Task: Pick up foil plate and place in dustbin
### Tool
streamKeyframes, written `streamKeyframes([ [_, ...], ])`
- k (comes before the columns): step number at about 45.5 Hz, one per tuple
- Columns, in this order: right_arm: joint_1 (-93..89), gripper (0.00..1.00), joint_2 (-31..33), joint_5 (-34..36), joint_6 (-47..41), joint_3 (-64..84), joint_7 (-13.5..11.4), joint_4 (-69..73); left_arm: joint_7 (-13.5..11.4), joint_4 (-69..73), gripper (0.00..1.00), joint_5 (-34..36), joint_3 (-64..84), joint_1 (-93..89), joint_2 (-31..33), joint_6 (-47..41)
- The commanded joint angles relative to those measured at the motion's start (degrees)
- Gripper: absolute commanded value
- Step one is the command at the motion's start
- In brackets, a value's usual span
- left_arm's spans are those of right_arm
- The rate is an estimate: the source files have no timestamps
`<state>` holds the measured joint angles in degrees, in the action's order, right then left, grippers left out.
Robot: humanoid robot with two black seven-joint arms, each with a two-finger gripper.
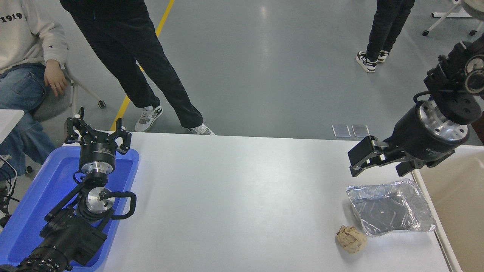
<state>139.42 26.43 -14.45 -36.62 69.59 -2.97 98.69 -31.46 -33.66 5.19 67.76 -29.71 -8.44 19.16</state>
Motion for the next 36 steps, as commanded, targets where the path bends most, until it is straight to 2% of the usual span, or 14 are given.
streamKeyframes([
  [1,-1.8,1.00,1.8,-11.3,0.8,-0.2,0.1,-3.5,0.0,0.0,0.99,0.0,0.0,0.0,0.0,0.0],
  [15,-15.5,1.00,5.8,-24.7,4.7,-3.8,0.2,-16.0,0.0,0.0,0.99,0.0,0.0,0.0,0.0,0.0],
  [23,-23.2,1.00,8.0,-29.6,6.8,-4.7,0.2,-22.0,0.0,0.0,0.99,0.0,0.0,0.0,0.0,0.0],
  [36,-38.9,1.00,11.3,-33.5,11.7,-10.0,0.5,-32.4,0.0,0.0,0.99,0.0,0.0,0.0,0.0,0.0],
])
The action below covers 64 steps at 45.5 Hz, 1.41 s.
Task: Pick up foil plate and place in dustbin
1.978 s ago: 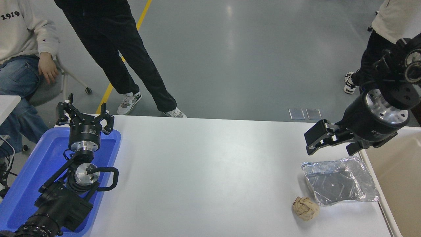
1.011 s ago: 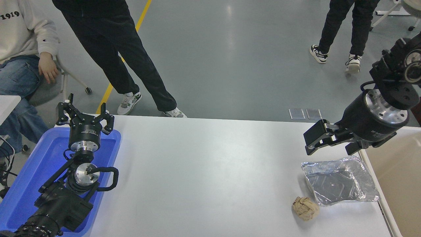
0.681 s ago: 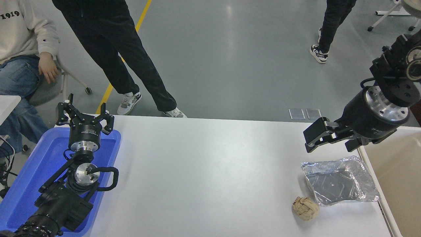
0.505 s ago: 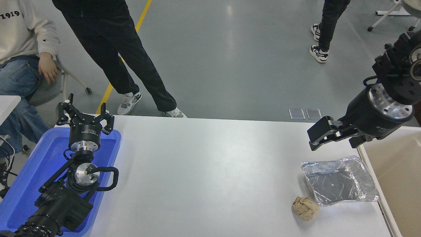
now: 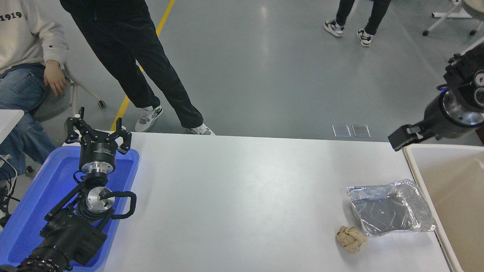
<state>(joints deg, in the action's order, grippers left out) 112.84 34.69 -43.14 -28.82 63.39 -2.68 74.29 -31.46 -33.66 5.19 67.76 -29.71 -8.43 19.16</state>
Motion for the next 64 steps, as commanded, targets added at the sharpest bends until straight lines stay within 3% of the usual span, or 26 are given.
streamKeyframes([
  [1,-13.3,1.00,3.3,-5.0,4.2,-4.2,0.2,-8.3,0.0,0.0,0.99,0.0,0.0,0.0,0.0,0.0],
  [27,-38.9,1.00,3.7,-8.7,22.3,-12.9,1.4,-19.0,0.0,0.0,0.99,0.0,0.0,0.0,0.0,0.0],
  [45,-49.6,1.00,-1.8,-8.7,29.6,-12.9,5.1,-29.4,0.0,0.0,0.99,0.0,0.0,0.0,0.0,0.0],
  [64,-54.1,1.00,-5.0,-8.0,31.7,-12.4,5.2,-34.2,0.0,0.0,0.99,0.0,0.0,0.0,0.0,0.0],
])
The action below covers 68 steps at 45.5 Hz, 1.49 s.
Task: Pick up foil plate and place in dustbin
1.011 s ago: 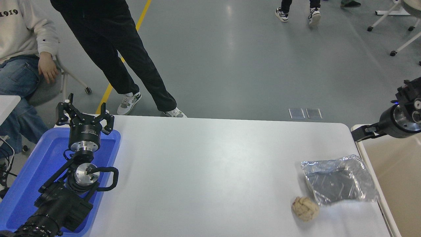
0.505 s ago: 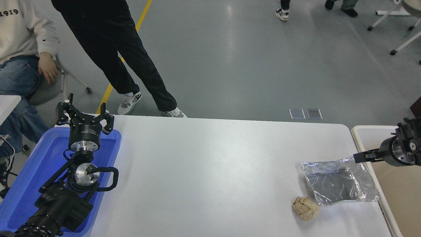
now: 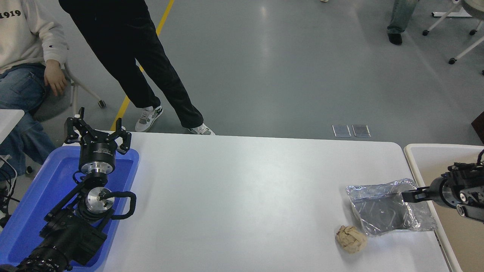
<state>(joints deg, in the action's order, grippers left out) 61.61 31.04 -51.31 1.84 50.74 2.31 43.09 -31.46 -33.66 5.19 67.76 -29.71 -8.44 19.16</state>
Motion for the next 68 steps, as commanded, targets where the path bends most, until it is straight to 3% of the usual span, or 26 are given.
streamKeyframes([
  [1,-3.2,1.00,-1.3,0.2,1.1,0.2,0.3,-3.4,0.0,0.0,0.99,0.0,0.0,0.0,0.0,0.0],
  [19,-5.1,0.85,-1.7,0.2,1.1,0.3,0.4,-4.5,0.0,0.0,0.99,0.0,0.0,0.0,0.0,0.0],
  [42,-5.2,0.38,-2.1,0.0,1.1,0.3,0.5,-4.3,0.0,0.0,0.99,0.0,0.0,0.0,0.0,0.0],
  [44,-5.2,0.31,-2.1,0.0,1.1,0.3,0.9,-4.3,0.0,0.0,0.99,0.0,0.0,0.0,0.0,0.0],
  [47,-5.2,0.04,-2.2,-0.4,1.1,0.4,1.1,-4.3,0.0,0.0,0.99,0.0,0.0,0.0,0.0,0.0],
  [48,-5.2,0.00,-2.2,-0.4,1.1,0.4,1.1,-4.3,0.0,0.0,0.99,0.0,0.0,0.0,0.0,0.0],
  [68,-5.1,0.00,-2.7,-0.5,1.2,0.4,1.6,-4.2,0.0,0.0,0.99,0.0,0.0,0.0,0.0,0.0],
])
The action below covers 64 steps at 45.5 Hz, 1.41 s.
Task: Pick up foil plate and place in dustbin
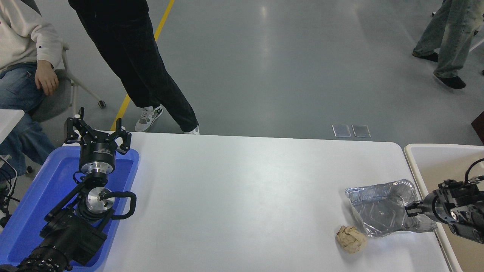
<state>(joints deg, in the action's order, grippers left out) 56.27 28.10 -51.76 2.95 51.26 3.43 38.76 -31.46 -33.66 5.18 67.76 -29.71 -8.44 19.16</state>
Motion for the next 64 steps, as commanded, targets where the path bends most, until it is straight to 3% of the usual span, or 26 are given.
streamKeyframes([
  [1,0.3,0.00,0.4,0.1,0.1,-0.1,0.7,0.0,0.0,0.0,0.99,0.0,0.0,0.0,0.0,0.0],
  [15,6.7,0.00,5.8,1.1,-1.7,-0.5,3.7,2.8,0.0,0.0,0.99,0.1,0.0,0.0,0.0,0.0],
  [30,24.1,0.00,18.2,-0.2,-13.7,0.7,4.6,17.9,0.0,0.0,0.99,0.0,0.0,0.0,0.0,0.0],
  [44,50.2,0.00,31.2,-6.2,-31.5,1.0,2.1,38.3,0.0,0.0,0.99,0.1,0.0,0.0,0.0,0.0],
  [64,70.2,0.00,33.2,-6.2,-47.5,0.6,-1.6,40.5,0.0,0.0,0.99,0.1,0.0,0.0,0.0,0.0],
])
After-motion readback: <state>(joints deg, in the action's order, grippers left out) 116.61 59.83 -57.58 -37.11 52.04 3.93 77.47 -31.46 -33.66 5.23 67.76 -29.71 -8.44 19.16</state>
